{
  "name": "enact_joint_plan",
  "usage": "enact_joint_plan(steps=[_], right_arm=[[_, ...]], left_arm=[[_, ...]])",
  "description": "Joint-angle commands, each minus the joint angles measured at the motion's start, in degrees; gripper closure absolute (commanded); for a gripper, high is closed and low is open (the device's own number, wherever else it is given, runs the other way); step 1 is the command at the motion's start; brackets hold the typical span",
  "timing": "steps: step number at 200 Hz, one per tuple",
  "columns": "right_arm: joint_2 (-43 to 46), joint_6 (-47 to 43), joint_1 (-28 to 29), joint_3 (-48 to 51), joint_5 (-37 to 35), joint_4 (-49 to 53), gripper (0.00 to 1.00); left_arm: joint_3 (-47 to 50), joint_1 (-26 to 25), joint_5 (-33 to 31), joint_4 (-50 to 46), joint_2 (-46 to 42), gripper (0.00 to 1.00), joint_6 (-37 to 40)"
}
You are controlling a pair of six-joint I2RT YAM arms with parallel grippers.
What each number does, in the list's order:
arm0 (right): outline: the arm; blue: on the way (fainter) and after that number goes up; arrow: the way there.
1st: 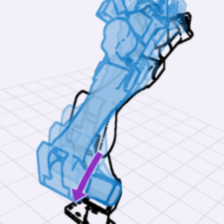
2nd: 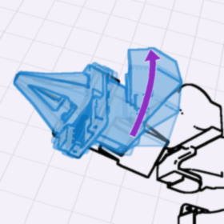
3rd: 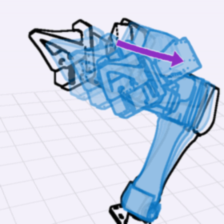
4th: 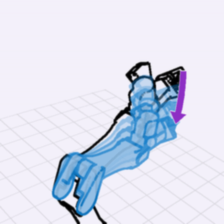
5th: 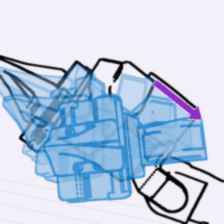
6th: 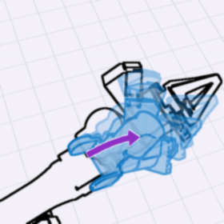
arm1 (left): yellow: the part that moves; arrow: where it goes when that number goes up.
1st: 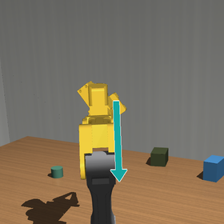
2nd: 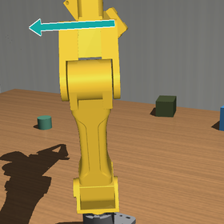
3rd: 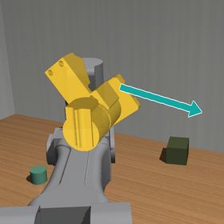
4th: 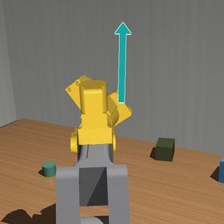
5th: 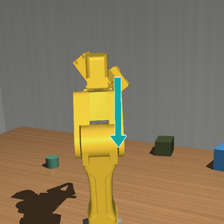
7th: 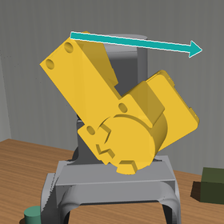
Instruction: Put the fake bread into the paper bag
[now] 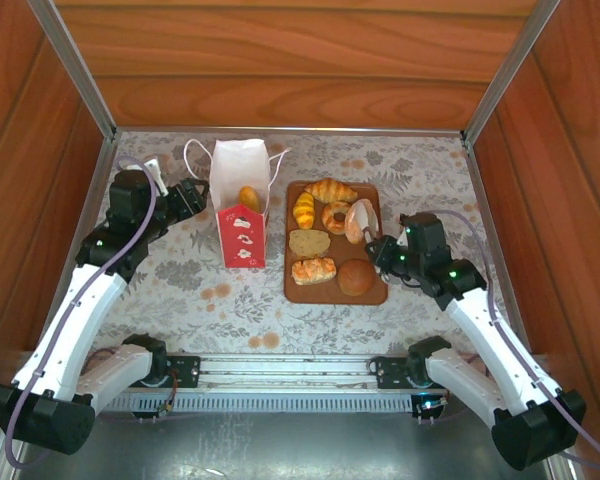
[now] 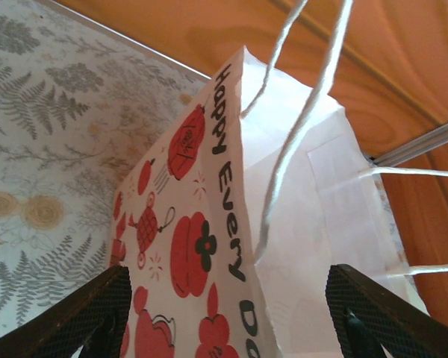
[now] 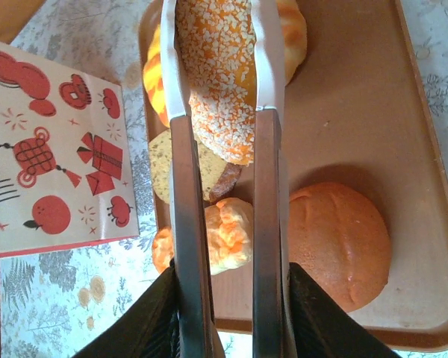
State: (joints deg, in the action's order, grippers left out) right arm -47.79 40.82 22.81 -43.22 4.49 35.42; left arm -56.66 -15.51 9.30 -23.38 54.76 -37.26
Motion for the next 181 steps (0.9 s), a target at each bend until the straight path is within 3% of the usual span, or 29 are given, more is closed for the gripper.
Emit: enact_joint_plan(steps=[1,46,87,139,181], right_arm=[[1.8,-6.7,-0.4,-4.1,-1.2,2.9,0.76],[2.4,-12.7,-0.3,-9.3,-1.4,6.8,0.76],[2.4,-14.6,-0.3,-10.9,2.9,4.1,0.76],[2.4,-15.9,-0.3,-13.9,4.5,1.3,0.76],[0.7,-17.2,-0.1,-18.6,6.0,0.8,0.76]], left_arm=[[-1.8,-0.1,3.0,-0.7,0.8,0.28,-1.9],[-2.0,-0.1,3.8,-0.7,4.0,0.30,-4.0],[-2.9,-0.1,5.0,0.1,7.0,0.36,-6.4],[0.7,-0.1,5.0,9.7,8.3,0.44,-13.2],[0.7,-0.1,4.9,10.9,9.8,0.47,-13.9]])
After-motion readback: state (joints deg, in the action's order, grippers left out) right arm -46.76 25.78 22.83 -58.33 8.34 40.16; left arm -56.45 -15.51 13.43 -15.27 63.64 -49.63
